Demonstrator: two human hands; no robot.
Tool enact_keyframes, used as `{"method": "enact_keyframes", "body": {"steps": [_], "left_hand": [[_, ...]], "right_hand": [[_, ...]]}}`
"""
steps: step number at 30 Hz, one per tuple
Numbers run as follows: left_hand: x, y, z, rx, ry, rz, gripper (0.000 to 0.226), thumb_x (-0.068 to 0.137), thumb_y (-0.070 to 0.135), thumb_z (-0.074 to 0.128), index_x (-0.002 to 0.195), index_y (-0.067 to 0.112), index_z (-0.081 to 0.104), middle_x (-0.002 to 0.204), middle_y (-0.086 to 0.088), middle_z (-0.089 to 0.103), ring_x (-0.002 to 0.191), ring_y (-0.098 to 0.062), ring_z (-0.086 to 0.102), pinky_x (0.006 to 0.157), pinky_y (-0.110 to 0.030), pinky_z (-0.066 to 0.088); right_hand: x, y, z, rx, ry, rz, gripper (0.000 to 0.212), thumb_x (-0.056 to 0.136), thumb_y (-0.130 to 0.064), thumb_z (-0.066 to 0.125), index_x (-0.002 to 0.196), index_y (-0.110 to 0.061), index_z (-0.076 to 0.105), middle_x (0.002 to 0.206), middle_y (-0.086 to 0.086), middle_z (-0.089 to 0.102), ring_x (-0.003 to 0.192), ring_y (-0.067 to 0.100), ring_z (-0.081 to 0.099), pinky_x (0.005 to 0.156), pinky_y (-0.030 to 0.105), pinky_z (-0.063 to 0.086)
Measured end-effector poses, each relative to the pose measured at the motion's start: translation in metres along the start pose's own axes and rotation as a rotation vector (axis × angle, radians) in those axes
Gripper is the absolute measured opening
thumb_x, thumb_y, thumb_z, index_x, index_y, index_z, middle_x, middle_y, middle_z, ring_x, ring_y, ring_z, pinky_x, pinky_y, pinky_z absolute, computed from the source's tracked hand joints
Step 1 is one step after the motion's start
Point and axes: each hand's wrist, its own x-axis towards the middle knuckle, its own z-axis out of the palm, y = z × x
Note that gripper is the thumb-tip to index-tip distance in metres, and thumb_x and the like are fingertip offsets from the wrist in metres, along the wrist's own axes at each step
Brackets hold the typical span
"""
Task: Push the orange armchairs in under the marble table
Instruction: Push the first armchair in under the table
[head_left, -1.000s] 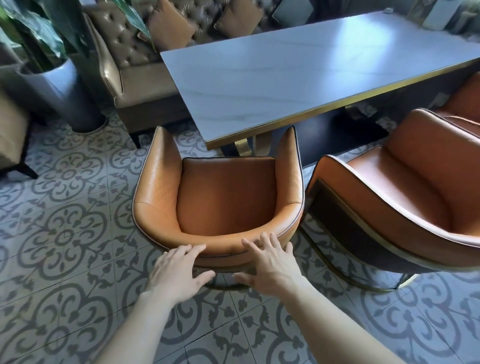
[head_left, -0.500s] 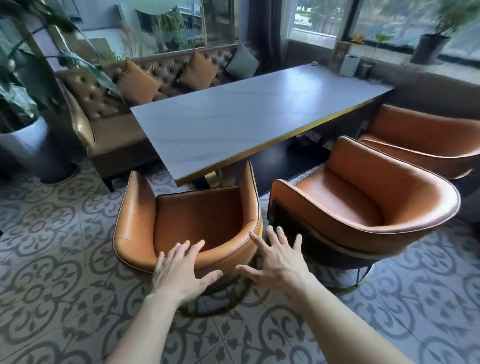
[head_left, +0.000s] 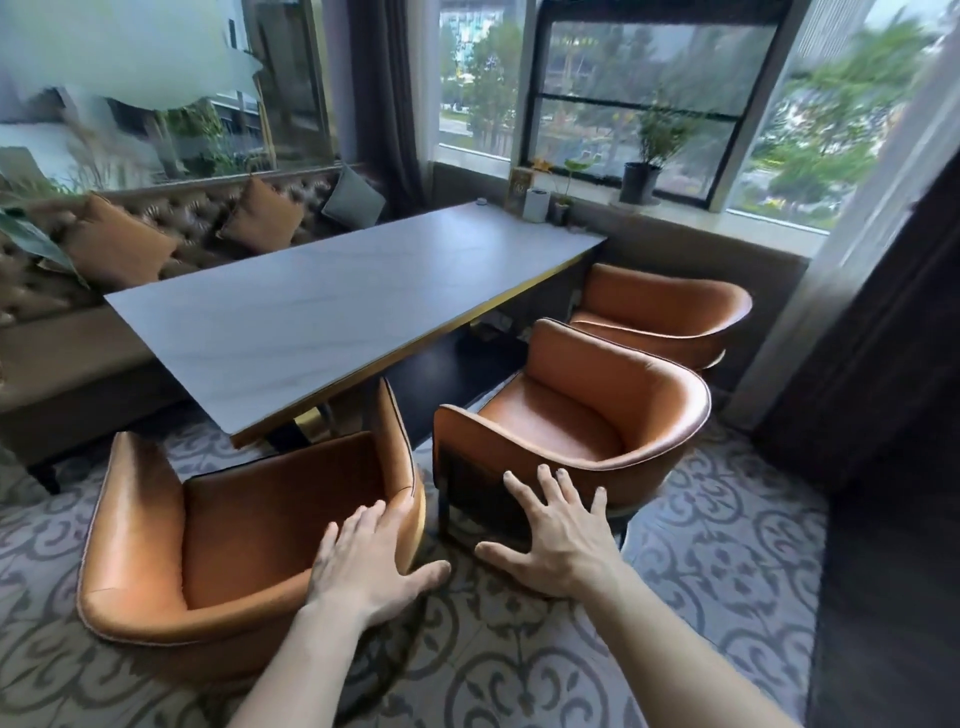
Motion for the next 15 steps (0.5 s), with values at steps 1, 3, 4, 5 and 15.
{"method": "enact_keyframes", "body": {"steps": [1, 3, 4, 5, 15], "left_hand": [[0.005, 0.011, 0.001, 0.005, 0.003, 0.015, 0.104, 0.064, 0.094, 0.037, 0.152, 0.045, 0.015, 0.163, 0.005, 0.023, 0.150, -0.020, 0.015, 0.122, -0.048, 0.010], [0.016, 0.036, 0.005, 0.009, 0.012, 0.048, 0.103, 0.063, 0.095, 0.036, 0.151, 0.046, 0.016, 0.162, 0.005, 0.025, 0.150, -0.020, 0.016, 0.122, -0.048, 0.010], [0.022, 0.050, 0.007, 0.010, 0.013, 0.065, 0.103, 0.063, 0.095, 0.037, 0.151, 0.046, 0.016, 0.161, 0.005, 0.026, 0.150, -0.020, 0.016, 0.122, -0.048, 0.011], [0.028, 0.065, 0.008, 0.015, 0.012, 0.080, 0.102, 0.063, 0.095, 0.037, 0.150, 0.045, 0.017, 0.161, 0.004, 0.027, 0.149, -0.020, 0.017, 0.122, -0.049, 0.011], [0.102, 0.249, 0.030, 0.083, 0.024, 0.145, 0.100, 0.067, 0.091, 0.044, 0.151, 0.043, 0.017, 0.162, 0.002, 0.025, 0.149, -0.021, 0.017, 0.122, -0.047, 0.014]], "right_hand": [[-0.001, 0.012, -0.003, 0.007, 0.003, 0.017, 0.109, 0.070, -0.101, 0.031, 0.159, -0.046, 0.003, 0.173, 0.008, 0.004, 0.160, 0.030, -0.001, 0.122, 0.072, 0.003], [-0.001, 0.038, -0.009, 0.021, 0.017, 0.049, 0.109, 0.069, -0.101, 0.031, 0.159, -0.046, 0.004, 0.173, 0.008, 0.005, 0.160, 0.028, -0.001, 0.122, 0.072, 0.003], [0.001, 0.052, -0.012, 0.025, 0.022, 0.063, 0.110, 0.068, -0.101, 0.030, 0.159, -0.046, 0.005, 0.173, 0.007, 0.006, 0.160, 0.028, -0.001, 0.121, 0.072, 0.003], [0.002, 0.066, -0.015, 0.028, 0.024, 0.074, 0.111, 0.067, -0.101, 0.030, 0.159, -0.046, 0.006, 0.173, 0.007, 0.006, 0.160, 0.027, 0.000, 0.121, 0.072, 0.003], [0.039, 0.244, -0.066, 0.078, 0.032, 0.107, 0.111, 0.068, -0.101, 0.034, 0.159, -0.046, 0.002, 0.173, 0.007, 0.002, 0.160, 0.029, -0.001, 0.122, 0.070, 0.003]]}}
